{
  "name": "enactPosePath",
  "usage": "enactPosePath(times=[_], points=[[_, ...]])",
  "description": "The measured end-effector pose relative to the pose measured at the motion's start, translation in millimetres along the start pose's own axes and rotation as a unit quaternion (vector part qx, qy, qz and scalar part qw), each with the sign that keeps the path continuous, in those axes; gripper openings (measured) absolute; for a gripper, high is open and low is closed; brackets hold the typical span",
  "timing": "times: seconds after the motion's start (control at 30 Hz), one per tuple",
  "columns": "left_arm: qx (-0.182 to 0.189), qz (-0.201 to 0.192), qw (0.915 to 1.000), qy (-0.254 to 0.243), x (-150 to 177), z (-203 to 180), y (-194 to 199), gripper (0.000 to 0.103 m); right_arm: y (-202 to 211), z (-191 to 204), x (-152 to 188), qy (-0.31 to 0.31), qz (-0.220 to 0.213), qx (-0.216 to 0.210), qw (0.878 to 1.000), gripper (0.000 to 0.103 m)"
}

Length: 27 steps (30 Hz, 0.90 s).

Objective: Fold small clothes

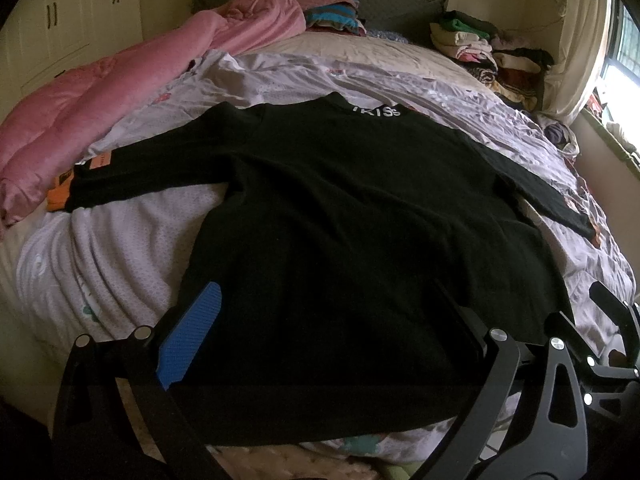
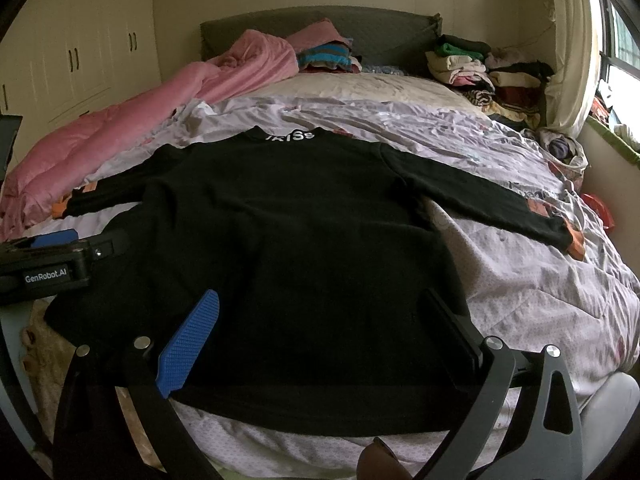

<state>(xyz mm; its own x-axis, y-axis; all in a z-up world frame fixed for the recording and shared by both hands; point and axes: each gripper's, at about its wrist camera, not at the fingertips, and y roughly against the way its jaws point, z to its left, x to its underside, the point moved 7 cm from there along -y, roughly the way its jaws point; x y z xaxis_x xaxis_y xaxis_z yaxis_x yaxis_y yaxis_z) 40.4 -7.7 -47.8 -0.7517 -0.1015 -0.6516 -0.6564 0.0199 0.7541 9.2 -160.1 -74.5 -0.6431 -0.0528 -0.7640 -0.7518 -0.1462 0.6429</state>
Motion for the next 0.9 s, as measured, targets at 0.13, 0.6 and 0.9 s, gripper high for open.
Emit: enactPosePath(times=[0.13, 0.6, 0.9], points=[[-0.001, 0.0, 1.0, -0.001, 0.0, 0.2, -0.2, 0.094, 0.6, 1.7, -1.9, 0.001, -0.003, 0.0, 1.0, 0.099], [-0.006, 0.004, 1.0, -0.006, 1.9, -1.2, -2.4, 0.094, -0.2, 2.5, -6.4, 0.002, -0.006, -0.001, 1.0, 0.099], [-0.008, 0.007, 0.9999, -0.012, -12.8, -12.5, -13.8, 0.094, -8.5, -9.3, -23.9, -0.013, -0.011, -0.002, 1.0, 0.099]])
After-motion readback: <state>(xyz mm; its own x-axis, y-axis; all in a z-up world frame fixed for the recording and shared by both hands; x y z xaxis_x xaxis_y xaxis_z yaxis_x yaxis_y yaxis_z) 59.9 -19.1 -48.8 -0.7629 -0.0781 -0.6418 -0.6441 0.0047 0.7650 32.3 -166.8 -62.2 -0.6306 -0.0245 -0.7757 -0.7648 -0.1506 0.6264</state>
